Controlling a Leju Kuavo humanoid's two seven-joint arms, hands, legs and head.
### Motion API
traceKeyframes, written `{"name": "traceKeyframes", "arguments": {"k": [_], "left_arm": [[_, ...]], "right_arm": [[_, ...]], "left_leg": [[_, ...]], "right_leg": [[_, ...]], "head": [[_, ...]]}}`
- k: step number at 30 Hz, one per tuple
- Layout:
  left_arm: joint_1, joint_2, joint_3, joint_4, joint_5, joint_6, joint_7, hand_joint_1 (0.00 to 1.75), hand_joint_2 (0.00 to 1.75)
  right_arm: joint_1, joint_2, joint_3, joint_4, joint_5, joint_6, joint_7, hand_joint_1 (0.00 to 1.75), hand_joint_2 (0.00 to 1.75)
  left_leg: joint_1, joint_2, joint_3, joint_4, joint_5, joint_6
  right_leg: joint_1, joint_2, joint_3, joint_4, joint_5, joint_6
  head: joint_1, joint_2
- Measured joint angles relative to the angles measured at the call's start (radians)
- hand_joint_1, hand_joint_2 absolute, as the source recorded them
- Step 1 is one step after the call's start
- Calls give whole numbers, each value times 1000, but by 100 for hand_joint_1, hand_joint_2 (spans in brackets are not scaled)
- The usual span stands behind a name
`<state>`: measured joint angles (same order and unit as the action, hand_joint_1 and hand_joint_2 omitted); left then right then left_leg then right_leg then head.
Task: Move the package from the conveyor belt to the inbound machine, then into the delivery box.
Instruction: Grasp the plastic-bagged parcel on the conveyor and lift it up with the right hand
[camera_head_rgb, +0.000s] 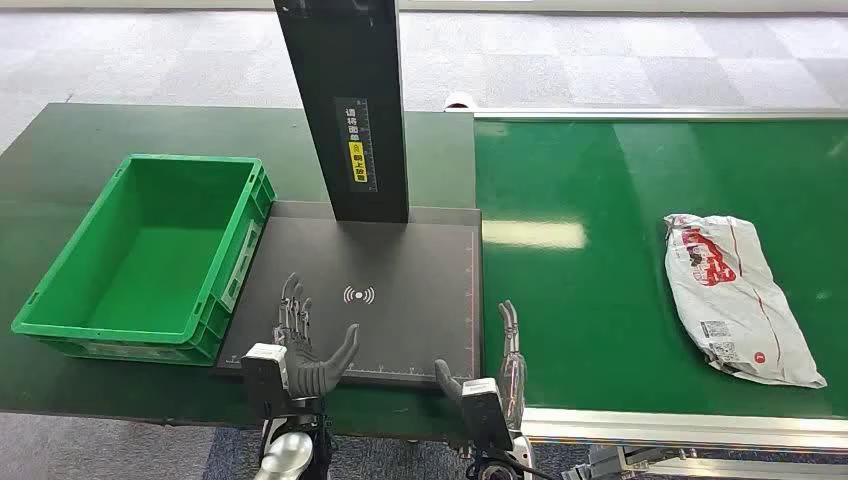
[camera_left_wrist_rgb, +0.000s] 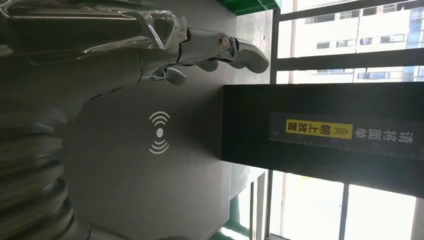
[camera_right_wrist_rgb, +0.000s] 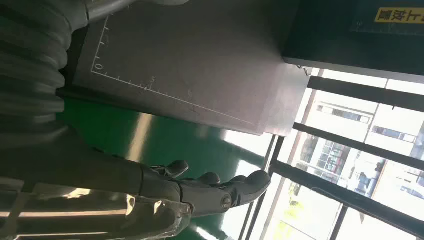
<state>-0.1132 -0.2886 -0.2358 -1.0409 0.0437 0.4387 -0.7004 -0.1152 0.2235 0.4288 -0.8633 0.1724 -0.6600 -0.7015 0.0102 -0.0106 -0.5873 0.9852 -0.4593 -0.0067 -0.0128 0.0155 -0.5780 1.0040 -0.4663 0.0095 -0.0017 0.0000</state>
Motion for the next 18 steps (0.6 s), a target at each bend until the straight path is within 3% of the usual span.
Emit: {"name": "traceKeyframes", "arguments": {"k": [18], "left_arm": [[1,0,0,-4,10,-6,0,0,175]], "right_arm": [[0,0,1,0,-2,0,0,0,175]], "left_leg": [[0,0,0,0,0,0]], "right_leg": [[0,0,0,0,0,0]], "head": [[0,0]]}}
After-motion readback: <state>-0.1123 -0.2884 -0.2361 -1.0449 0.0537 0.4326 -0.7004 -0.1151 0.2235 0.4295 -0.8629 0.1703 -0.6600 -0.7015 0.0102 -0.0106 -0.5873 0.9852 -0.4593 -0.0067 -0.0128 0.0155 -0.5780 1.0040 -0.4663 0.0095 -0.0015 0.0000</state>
